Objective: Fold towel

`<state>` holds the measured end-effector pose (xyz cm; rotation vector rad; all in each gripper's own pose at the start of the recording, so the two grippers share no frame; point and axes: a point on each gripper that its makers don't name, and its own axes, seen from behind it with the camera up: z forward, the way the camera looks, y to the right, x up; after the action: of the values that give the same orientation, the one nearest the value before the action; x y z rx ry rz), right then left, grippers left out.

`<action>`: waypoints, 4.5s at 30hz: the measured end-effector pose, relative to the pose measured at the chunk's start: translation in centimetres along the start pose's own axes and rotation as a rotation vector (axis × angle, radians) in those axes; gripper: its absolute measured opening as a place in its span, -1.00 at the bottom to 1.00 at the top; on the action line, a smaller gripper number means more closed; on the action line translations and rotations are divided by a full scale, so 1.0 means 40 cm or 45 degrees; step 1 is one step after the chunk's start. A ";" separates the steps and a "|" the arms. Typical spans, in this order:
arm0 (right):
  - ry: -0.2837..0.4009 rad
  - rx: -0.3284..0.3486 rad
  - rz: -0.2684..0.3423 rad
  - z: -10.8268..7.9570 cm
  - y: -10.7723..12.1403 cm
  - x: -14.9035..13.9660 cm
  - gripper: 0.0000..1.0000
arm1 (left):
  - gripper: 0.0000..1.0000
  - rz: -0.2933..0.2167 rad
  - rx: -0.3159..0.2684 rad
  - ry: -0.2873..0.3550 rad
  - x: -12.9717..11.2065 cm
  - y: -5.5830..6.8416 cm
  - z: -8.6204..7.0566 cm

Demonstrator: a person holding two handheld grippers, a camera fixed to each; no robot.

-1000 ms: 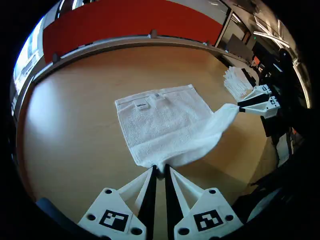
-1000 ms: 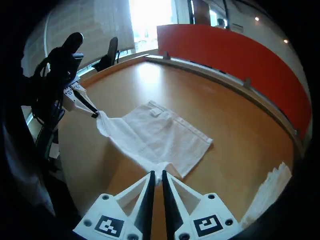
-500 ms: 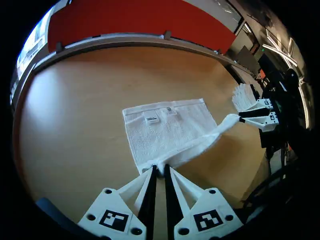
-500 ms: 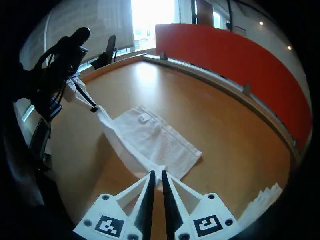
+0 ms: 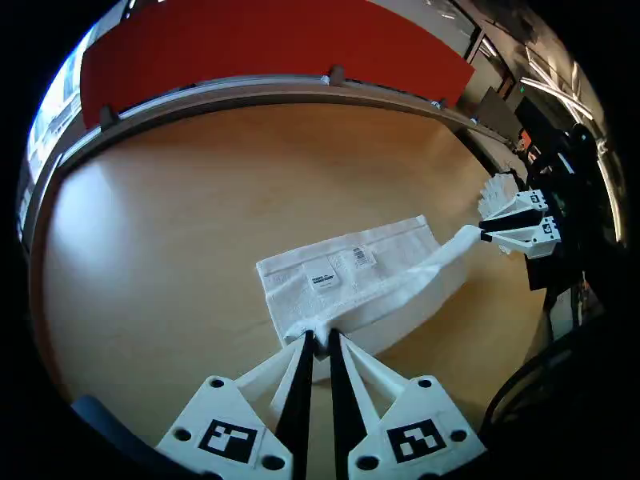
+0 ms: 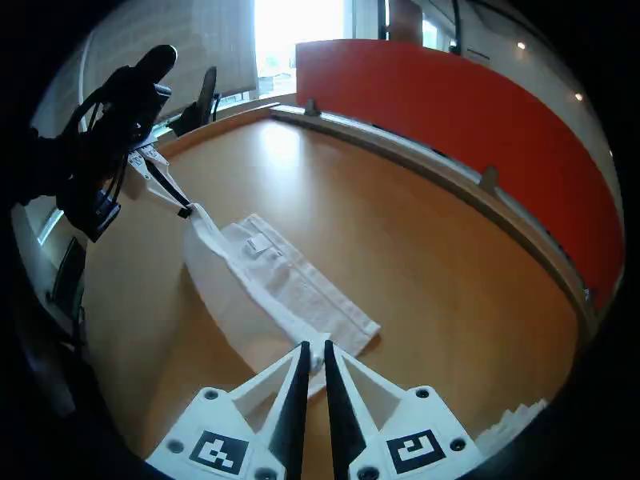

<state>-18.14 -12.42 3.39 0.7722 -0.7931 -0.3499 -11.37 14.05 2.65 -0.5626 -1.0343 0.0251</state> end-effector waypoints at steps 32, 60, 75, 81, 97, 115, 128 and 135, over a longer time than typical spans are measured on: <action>-0.070 -0.156 0.057 0.116 0.082 -0.029 -0.18 | -0.26 0.046 0.147 0.019 0.021 -0.099 0.126; -0.026 -0.193 0.084 0.056 0.043 -0.070 1.00 | 1.00 -0.001 0.171 0.057 -0.032 -0.074 0.070; -0.028 -0.196 0.134 -0.011 -0.021 -0.154 1.00 | 1.00 -0.008 0.189 0.053 -0.132 -0.026 0.027; -0.032 -0.195 0.129 -0.013 -0.024 -0.162 1.00 | 1.00 -0.036 0.199 0.065 -0.149 -0.019 0.012; -0.054 -0.135 0.060 0.012 -0.047 -0.160 1.00 | 1.00 -0.180 0.302 0.108 -0.225 -0.033 -0.061; -0.085 -0.106 0.015 0.044 -0.049 -0.171 1.00 | 1.00 -0.239 0.358 0.121 -0.287 -0.045 -0.130; -0.144 -0.091 -0.001 0.060 -0.051 -0.224 0.74 | 1.00 -0.292 0.385 0.112 -0.346 -0.051 -0.171; -0.181 -0.069 0.014 0.067 -0.050 -0.243 0.21 | 1.00 -0.313 0.395 0.104 -0.371 -0.056 -0.183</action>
<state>-26.61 -9.75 -1.77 0.6976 -0.9177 -0.4184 -13.70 4.85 -11.10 -0.1521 -0.9904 -0.0533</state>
